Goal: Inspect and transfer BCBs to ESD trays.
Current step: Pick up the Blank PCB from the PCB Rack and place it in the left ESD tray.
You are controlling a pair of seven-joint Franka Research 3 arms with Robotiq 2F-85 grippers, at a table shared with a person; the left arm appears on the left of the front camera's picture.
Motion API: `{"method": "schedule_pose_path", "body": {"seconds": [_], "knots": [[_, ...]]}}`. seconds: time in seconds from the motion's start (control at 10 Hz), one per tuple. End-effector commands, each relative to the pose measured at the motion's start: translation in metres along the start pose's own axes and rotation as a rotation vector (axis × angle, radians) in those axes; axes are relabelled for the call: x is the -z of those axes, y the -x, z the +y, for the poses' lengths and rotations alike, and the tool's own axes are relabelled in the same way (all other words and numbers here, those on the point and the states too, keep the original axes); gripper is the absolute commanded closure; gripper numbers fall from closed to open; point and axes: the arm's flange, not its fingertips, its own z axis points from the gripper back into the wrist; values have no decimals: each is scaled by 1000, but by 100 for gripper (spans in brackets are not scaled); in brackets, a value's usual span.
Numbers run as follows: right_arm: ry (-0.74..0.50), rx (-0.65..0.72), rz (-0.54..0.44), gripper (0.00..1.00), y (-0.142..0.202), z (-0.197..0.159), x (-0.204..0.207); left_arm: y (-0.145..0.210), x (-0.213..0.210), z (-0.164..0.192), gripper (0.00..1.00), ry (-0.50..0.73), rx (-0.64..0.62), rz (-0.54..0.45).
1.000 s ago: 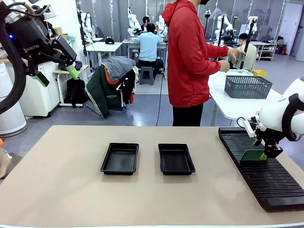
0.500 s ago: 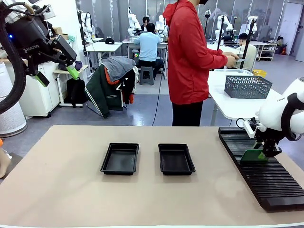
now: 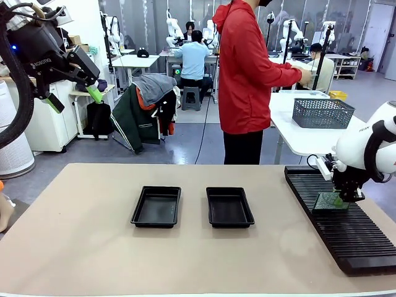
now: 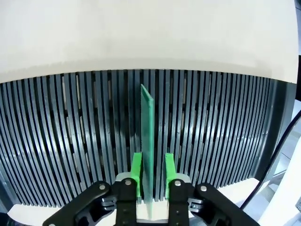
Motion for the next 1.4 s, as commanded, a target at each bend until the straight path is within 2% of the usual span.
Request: {"method": "schedule_pose_path", "body": {"seconds": [0.0, 0.4, 0.6, 1.0, 1.3], "knots": [[-15, -23, -29, 78, 6, -4, 4, 0, 0, 0, 0, 3, -3, 1], [-42, -33, -30, 95, 5, -2, -2, 0, 0, 0, 0, 3, -3, 1], [-82, -31, -14, 100, 5, -4, -5, 0, 0, 0, 0, 3, -3, 1], [-76, -18, 18, 100, 2, -12, -28, 0, 0, 0, 0, 3, -3, 1], [-60, 18, 36, 99, -2, -16, -92, 0, 0, 0, 0, 3, -3, 1]]}}
